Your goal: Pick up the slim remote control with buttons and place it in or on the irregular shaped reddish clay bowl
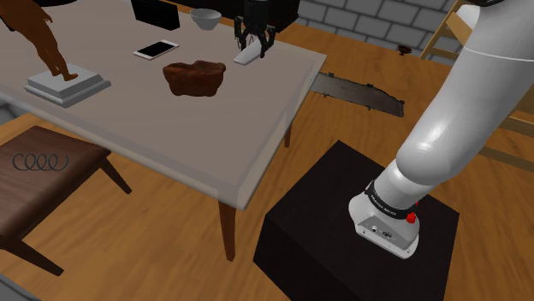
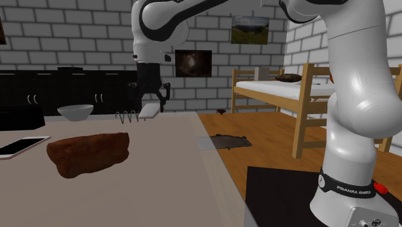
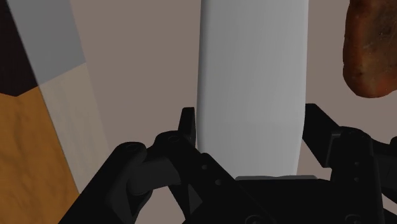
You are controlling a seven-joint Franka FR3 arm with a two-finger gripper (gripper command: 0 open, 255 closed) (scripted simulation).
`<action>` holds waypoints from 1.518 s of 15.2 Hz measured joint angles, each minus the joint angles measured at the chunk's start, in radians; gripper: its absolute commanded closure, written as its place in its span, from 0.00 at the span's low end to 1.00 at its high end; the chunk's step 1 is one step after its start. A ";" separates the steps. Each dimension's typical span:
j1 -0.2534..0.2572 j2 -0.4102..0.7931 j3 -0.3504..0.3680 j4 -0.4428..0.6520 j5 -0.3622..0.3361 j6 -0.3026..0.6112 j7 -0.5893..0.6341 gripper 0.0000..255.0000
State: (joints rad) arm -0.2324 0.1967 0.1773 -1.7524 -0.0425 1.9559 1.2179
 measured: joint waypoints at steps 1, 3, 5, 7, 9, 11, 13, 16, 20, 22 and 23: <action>0.000 -0.004 0.001 0.012 0.001 -0.016 0.000 1.00; 0.000 -0.009 0.001 0.031 0.002 -0.039 -0.001 1.00; 0.001 -0.013 0.001 0.053 0.003 -0.066 -0.001 1.00; 0.001 -0.016 0.002 0.073 0.004 -0.089 -0.001 1.00; -0.001 -0.021 0.001 0.091 0.005 -0.112 -0.006 1.00; 0.000 -0.021 0.002 0.117 0.005 -0.137 -0.004 1.00; 0.008 -0.008 0.006 0.160 0.002 -0.168 0.007 1.00; 0.044 0.053 0.024 0.243 -0.014 -0.192 0.059 1.00; 0.111 0.168 0.048 0.409 -0.044 -0.248 0.142 1.00; 0.147 0.223 0.057 0.490 -0.060 -0.276 0.180 1.00; 0.166 0.259 0.060 0.546 -0.069 -0.297 0.197 1.00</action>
State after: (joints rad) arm -0.0666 0.4560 0.2372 -1.2065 -0.1112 1.6592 1.4147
